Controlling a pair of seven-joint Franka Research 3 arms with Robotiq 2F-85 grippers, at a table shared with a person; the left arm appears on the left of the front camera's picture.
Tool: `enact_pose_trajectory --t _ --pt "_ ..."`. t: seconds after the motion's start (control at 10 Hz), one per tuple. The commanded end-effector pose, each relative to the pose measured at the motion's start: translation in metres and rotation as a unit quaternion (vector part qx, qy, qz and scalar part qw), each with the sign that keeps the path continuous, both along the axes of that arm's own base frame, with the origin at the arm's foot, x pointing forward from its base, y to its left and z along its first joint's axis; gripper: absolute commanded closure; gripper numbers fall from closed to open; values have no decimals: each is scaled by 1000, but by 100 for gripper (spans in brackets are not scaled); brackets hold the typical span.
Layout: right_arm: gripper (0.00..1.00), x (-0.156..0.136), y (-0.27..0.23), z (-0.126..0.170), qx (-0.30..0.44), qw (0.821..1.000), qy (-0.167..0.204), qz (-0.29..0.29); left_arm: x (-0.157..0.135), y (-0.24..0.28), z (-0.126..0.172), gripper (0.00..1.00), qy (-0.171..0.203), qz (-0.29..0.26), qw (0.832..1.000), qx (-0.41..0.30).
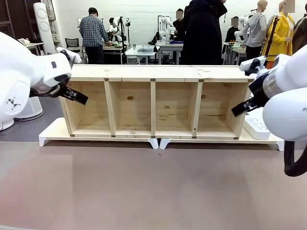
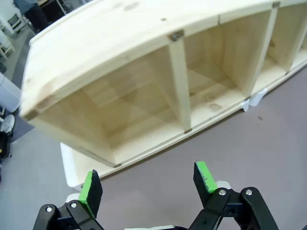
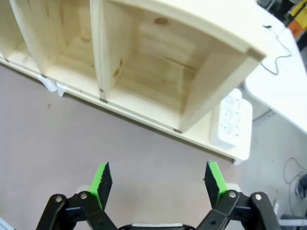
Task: Perform cable management.
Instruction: When the cord part of the Power Cable appears at the lower middle area of the table and stops, grasp the cord part of the Power Cable.
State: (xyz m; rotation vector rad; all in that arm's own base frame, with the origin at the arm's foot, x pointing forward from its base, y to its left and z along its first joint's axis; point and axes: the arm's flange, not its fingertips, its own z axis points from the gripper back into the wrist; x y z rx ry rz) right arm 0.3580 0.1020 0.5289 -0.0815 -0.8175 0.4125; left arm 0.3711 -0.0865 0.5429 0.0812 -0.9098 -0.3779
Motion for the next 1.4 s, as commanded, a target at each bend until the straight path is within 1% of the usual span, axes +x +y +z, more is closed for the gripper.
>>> enact_pose_trajectory --t 0.0,0.1,0.3,0.5,0.8,0.9,1.0,1.3 --pt "0 -131 -33 -74 -2 999 -21 -31 -139 48 -93 0 -11 32 999 -18" --pt "0 -144 -36 -72 2 999 -31 -42 -151 57 -92 0 -17 43 999 -17" --pt "0 -164 -41 -71 7 997 -44 -57 -174 66 -89 0 -41 63 997 -22" --pt "0 -175 -48 -75 15 996 -49 -67 -197 73 -98 0 -60 72 995 -31" --pt "0 -174 -49 -79 22 997 -42 -64 -204 72 -102 0 -68 77 994 -28" --pt "0 -174 -48 -79 23 997 -44 -63 -203 74 -104 0 -69 70 995 -31" --pt "0 -98 -15 83 14 997 -38 -61 -81 57 90 0 -60 63 996 -27" --pt "0 -98 -15 83 14 997 -38 -61 -81 57 90 0 -60 63 996 -27"
